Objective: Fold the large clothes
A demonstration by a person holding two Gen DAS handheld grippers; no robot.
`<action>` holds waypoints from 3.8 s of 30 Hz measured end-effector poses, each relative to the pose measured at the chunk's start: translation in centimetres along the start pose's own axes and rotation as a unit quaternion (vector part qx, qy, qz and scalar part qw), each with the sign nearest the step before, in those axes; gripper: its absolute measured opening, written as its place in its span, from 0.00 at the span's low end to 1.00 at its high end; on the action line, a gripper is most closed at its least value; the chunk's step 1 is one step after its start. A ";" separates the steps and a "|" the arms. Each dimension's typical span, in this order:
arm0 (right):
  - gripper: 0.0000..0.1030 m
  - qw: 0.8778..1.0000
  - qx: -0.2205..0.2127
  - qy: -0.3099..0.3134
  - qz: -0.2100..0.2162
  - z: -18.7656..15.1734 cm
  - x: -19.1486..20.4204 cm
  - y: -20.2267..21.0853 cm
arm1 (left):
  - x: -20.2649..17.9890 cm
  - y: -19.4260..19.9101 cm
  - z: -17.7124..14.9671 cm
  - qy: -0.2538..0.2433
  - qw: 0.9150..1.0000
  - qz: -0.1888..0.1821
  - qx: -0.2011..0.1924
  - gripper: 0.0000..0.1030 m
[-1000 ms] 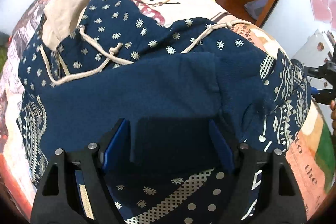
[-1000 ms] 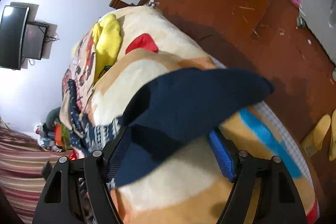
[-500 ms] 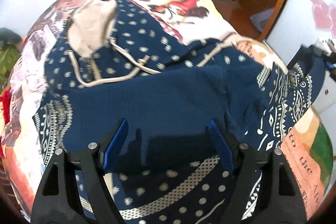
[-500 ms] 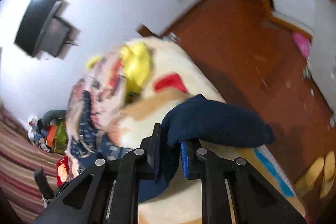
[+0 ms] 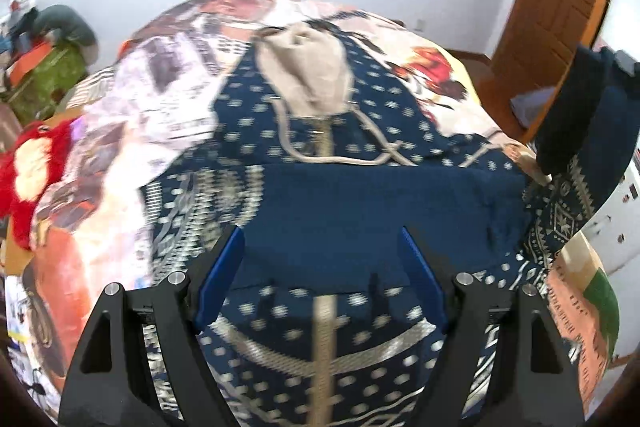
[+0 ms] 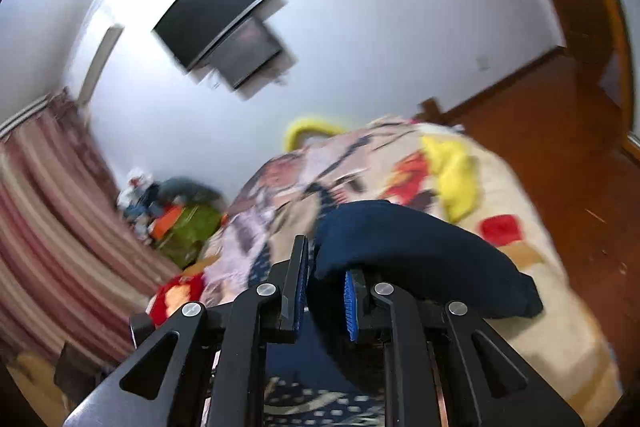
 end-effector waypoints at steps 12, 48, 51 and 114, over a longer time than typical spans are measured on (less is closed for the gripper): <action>0.13 0.977 0.189 0.097 -0.003 -12.3 10.2 -11.6 | 9.3 4.1 -4.4 0.076 0.996 0.032 -0.015 0.76; 0.73 0.961 0.147 0.172 -0.162 -10.0 -6.0 -0.9 | -15.7 -6.5 3.0 -0.127 0.985 -0.093 0.074 0.76; 0.73 0.958 0.145 0.170 -0.177 -9.7 -8.0 -0.3 | -19.2 -9.8 2.9 -0.156 0.979 -0.092 0.098 0.76; 0.91 0.906 0.270 0.258 -0.197 -15.6 -2.8 -12.6 | 17.9 -6.6 -7.6 0.119 0.985 0.097 0.084 0.31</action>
Point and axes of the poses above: each gripper's, at about its wrist camera, not at the fingertips, and y roughly against the way its jaws point, x to its left, z to its top, the point moved 7 cm from there along -y, roughly the way its jaws point, and after that the axes turned 12 degrees about -z, right-handed, at the moved point
